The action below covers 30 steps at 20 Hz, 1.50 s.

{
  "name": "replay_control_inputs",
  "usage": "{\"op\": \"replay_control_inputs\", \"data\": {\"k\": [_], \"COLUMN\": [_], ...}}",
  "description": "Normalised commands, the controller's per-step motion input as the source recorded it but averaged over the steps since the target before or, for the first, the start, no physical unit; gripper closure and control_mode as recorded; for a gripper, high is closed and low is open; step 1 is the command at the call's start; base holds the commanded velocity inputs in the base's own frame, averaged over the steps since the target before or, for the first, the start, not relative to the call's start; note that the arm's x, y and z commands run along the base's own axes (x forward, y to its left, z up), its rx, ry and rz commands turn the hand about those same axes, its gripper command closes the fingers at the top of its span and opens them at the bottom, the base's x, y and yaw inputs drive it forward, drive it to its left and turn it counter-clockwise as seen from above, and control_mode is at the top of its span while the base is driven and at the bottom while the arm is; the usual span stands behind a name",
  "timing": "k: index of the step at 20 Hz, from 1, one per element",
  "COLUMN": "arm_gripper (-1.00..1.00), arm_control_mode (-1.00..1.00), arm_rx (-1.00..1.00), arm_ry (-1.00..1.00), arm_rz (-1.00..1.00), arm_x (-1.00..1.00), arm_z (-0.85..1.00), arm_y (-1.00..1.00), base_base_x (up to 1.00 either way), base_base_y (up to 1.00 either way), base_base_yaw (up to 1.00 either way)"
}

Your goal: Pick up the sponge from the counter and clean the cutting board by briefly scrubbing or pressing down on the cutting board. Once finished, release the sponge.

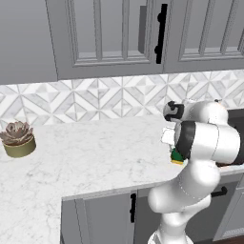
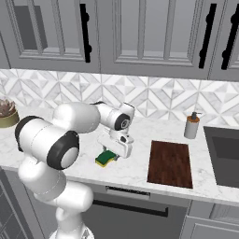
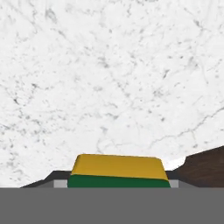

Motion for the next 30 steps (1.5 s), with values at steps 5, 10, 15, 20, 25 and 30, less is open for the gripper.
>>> {"op": "replay_control_inputs", "data": {"k": [5, 10, 15, 20, 25, 30], "arm_gripper": [1.0, 1.0, 1.0, 1.0, 1.0, 1.0], "arm_control_mode": [-1.0, -1.0, -1.0, -1.0, -1.0, -1.0], "arm_rx": [-0.19, -0.03, 0.0, 0.02, 0.09, 0.05], "arm_ry": [-0.08, 0.0, 0.01, 0.05, 0.1, -0.02], "arm_rz": [-0.24, -0.28, -0.33, -0.25, -0.13, -0.13], "arm_x": [-0.42, -0.04, 0.0, 0.13, 0.37, 0.35], "arm_z": [0.19, 0.03, 0.02, 0.15, 0.17, 0.03], "arm_y": [-0.29, -0.66, -0.74, -0.83, -0.73, -0.43], "base_base_x": [0.0, 0.0, 0.0, 0.0, 0.0, 0.0], "base_base_y": [0.0, 0.0, 0.0, 0.0, 0.0, 0.0], "base_base_yaw": [0.0, 0.0, 0.0, 0.0, 0.0, 0.0]}}
